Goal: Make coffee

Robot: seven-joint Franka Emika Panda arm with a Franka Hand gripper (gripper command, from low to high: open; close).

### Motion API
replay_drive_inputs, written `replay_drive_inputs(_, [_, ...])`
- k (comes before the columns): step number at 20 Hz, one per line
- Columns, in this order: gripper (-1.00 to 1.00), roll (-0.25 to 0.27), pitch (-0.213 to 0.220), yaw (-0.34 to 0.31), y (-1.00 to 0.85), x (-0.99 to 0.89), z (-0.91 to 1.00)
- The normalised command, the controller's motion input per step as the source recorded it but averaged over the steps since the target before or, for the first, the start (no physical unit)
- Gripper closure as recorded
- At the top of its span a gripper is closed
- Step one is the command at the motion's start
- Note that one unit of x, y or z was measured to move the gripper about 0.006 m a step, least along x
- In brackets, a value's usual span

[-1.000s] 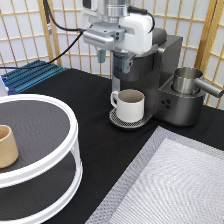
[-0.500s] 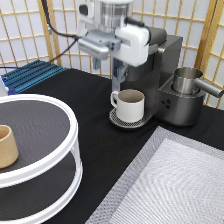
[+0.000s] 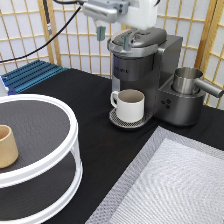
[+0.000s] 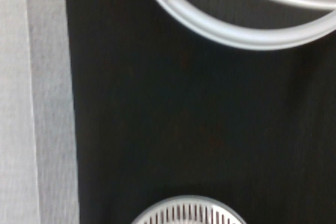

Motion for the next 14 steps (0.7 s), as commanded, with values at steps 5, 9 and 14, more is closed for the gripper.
replay_drive_inputs(5, [-1.00,-0.001,0.000,0.133,0.15,0.00,-0.19])
replay_drive_inputs(9, [-1.00,0.005,0.000,0.121,-0.08,-0.02,-0.40])
replay_drive_inputs(14, [-1.00,0.004,0.001,0.120,-0.12,-0.05,-0.47])
